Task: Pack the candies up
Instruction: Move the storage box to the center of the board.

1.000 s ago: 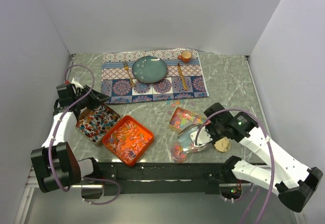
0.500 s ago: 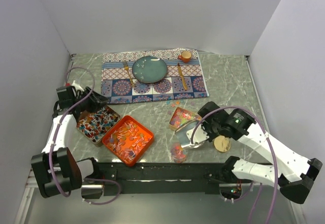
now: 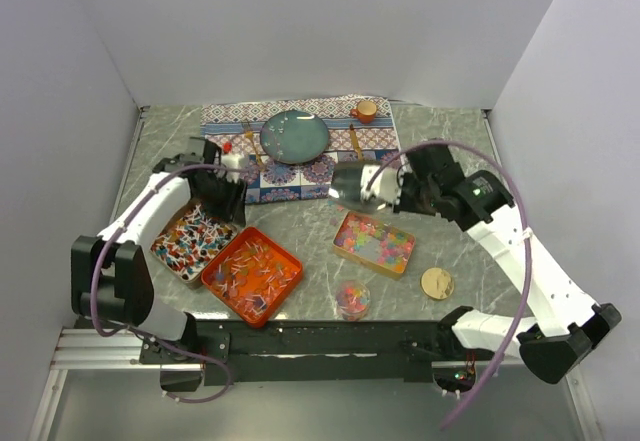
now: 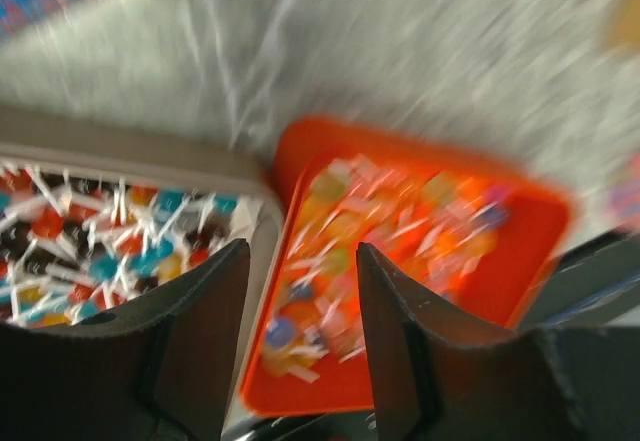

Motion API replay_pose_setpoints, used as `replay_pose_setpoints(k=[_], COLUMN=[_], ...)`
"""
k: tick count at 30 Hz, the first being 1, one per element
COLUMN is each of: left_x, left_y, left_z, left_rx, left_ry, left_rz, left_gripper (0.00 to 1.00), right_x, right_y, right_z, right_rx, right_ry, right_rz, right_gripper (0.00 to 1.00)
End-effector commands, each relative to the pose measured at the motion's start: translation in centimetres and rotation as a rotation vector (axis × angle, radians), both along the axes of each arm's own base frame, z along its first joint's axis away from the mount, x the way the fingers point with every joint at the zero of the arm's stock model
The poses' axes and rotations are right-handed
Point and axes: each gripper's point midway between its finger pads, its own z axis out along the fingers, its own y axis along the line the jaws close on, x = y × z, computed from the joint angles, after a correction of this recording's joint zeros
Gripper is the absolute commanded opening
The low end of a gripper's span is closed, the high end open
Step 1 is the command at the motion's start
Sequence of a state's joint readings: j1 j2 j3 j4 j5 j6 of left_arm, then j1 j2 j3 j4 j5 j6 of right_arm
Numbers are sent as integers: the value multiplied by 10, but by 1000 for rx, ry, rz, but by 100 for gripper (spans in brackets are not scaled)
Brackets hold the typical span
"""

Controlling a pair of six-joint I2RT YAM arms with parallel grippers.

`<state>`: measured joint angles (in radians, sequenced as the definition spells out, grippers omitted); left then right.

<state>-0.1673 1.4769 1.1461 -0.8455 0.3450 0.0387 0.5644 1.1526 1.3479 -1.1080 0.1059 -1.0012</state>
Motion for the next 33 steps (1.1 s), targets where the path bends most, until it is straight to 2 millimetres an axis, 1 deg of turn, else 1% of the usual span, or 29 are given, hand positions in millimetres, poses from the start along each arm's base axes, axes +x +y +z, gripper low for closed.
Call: replay_pose_setpoints(k=[1, 2, 3, 4, 5, 6, 7, 9, 11, 12, 14, 15, 17, 18, 19, 20, 21, 22, 23, 24, 26, 27, 28, 29, 30, 31, 32, 33], left_x=[-22, -24, -27, -32, -36, -36, -40, -36, -34, -36, -37, -36, -30, -28, -23, -22, -22, -18, -15, -8, -1, 10, 12, 13, 24, 25, 24, 31], left_y=[32, 33, 29, 26, 24, 21, 21, 23, 23, 21, 16, 14, 4, -1, -7, -12, -15, -18, -19, -22, -30, -37, -47, -53, -63, -74, -81, -90], left_z=[-24, -27, -28, -31, -36, -39, -46, -52, -61, -68, -71, -73, -68, -66, -64, -65, -70, -70, -72, -75, -74, -72, -72, -76, -69, -68, -74, -70], left_rx=[226, 234, 215, 214, 211, 227, 241, 299, 317, 325, 322, 322, 273, 252, 226, 207, 207, 198, 198, 198, 179, 169, 159, 166, 149, 145, 145, 132], left_ry=[31, 40, 53, 79, 97, 94, 106, 90, 117, 147, 182, 191, 181, 183, 170, 185, 203, 208, 213, 222, 235, 226, 228, 249, 225, 224, 244, 228], left_rz=[-98, -105, -126, -135, -138, -139, -142, -130, -123, -130, -121, -114, -79, -68, -66, -19, -8, 10, 18, 28, 44, 41, 25, 16, 5, -8, -21, -32], left_gripper=[54, 54, 53, 54, 54, 54, 54, 55, 54, 51, 47, 40, 33, 25, 21, 12, 9, 8, 4, 3, 1, 1, 1, 1, 1, 1, 1, 1], right_x=[19, 19, 18, 18, 18, 19, 19, 22, 25, 26, 27, 27, 26, 25, 23, 22, 21, 19, 18, 17, 12, 10, 8, 6, 4, 3, 3, 3], right_y=[4, 0, -6, -10, -12, -18, -18, -20, -19, -19, -21, -22, -27, -29, -32, -33, -35, -37, -39, -40, -43, -44, -45, -46, -48, -49, -50, -50], right_z=[41, 40, 39, 32, 30, 27, 27, 27, 28, 31, 33, 33, 34, 30, 31, 28, 28, 28, 27, 27, 24, 22, 23, 20, 19, 16, 15, 15], right_rx=[259, 265, 263, 252, 256, 260, 268, 277, 294, 298, 303, 303, 296, 287, 288, 283, 281, 282, 282, 281, 284, 288, 290, 287, 287, 285, 283, 285], right_ry=[-111, -115, -121, -112, -111, -115, -115, -116, -111, -116, -122, -126, -141, -137, -146, -142, -143, -146, -144, -145, -142, -138, -145, -137, -139, -136, -136, -137], right_rz=[-149, -162, -178, -193, -205, -223, -226, -245, -262, -266, -278, -280, -286, -291, -294, -298, -306, -313, -320, -325, -340, -348, -351, -355, -363, -367, -372, -375], right_gripper=[0, 0, 0, 0, 0, 0, 0, 0, 0, 0, 0, 0, 0, 0, 0, 0, 0, 0, 0, 0, 0, 0, 0, 0, 0, 0, 0, 0])
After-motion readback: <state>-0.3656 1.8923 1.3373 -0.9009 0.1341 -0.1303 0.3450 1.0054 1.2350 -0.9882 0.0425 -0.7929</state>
